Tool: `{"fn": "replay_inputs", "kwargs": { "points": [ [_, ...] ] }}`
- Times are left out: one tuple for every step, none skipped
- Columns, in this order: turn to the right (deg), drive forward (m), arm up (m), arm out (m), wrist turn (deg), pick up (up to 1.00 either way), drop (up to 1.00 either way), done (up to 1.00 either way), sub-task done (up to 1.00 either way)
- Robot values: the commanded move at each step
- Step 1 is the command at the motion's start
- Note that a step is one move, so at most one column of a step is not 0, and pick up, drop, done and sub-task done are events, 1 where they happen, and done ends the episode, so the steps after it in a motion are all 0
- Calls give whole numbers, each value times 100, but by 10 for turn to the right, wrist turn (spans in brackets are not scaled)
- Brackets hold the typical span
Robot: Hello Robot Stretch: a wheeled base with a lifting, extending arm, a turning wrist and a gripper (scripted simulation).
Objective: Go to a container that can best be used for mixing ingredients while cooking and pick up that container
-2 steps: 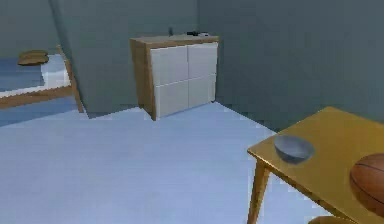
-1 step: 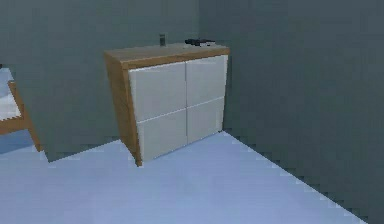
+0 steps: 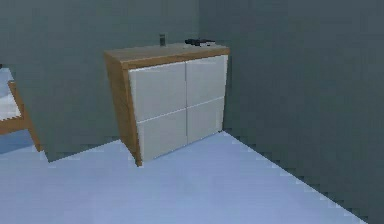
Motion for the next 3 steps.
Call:
{"fn": "replay_inputs", "kwargs": {
  "points": [
    [0,0,38,0,0,0,0,0,0],
    [0,0,0,8,0,0,0,0,0],
    [0,0,0,0,450,0,0,0,0]
  ]
}}
